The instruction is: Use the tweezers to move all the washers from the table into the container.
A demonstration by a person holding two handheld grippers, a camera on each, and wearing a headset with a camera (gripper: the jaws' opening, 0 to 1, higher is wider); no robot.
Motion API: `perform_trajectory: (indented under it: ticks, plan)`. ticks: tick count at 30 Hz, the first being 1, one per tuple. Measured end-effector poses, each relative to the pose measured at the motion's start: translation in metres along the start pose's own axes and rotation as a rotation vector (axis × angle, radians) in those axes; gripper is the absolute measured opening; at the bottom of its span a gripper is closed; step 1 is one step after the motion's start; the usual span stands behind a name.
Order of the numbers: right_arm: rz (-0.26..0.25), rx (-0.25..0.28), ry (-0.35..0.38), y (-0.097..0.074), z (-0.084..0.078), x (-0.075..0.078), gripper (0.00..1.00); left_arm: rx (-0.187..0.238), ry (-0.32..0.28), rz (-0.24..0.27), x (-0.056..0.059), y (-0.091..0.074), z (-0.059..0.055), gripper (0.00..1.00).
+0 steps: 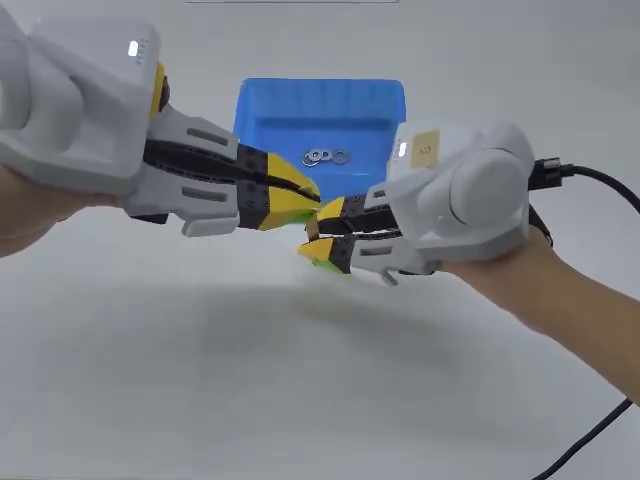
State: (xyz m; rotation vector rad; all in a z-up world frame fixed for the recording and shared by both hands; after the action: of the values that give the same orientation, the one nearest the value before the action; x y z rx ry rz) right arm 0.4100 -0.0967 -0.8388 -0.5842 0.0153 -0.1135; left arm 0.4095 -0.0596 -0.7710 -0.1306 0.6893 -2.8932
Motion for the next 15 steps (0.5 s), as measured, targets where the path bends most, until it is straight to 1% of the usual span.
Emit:
perform_trajectory:
  ticks: [2,3,5,10,15]
  plan:
    - [-0.002,-0.001,-0.002,-0.0015,-0.0013,-0.0002,0.13,-0.003,0.003,0.000,0.0007,0.0004,0.0005,0.06]
    - [0.002,0.002,-0.001,-0.0019,-0.0016,-0.0008,0.12,-0.004,0.002,-0.004,0.0039,0.0025,0.0027,0.06]
    - [0.000,0.001,-0.019,-0.0014,-0.0014,-0.0013,0.12,-0.002,-0.003,-0.002,0.0040,0.0026,0.0028,0.06]
    - [-0.002,-0.002,-0.014,-0.0011,-0.0009,-0.0008,0.11,-0.005,-0.012,0.003,0.0030,0.0010,0.0019,0.06]
    - [-0.002,-0.022,-0.023,-0.0017,-0.0002,-0.0025,0.11,-0.011,-0.006,0.000,0.0053,0.0010,0.0020,0.06]
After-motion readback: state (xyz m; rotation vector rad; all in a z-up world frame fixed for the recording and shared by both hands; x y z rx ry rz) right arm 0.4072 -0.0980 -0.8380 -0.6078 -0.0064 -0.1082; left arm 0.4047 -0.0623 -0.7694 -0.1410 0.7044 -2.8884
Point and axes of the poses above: the centre of the closed fingertips' face, and the gripper's own axes: y roughly forward along the fingers, x roughly to its right, z roughly out of its top, the point moved 4 cm from there along -y, roughly backward along the fingers, and after that the axes turned 1 degree about -y, right-handed, at the moved point
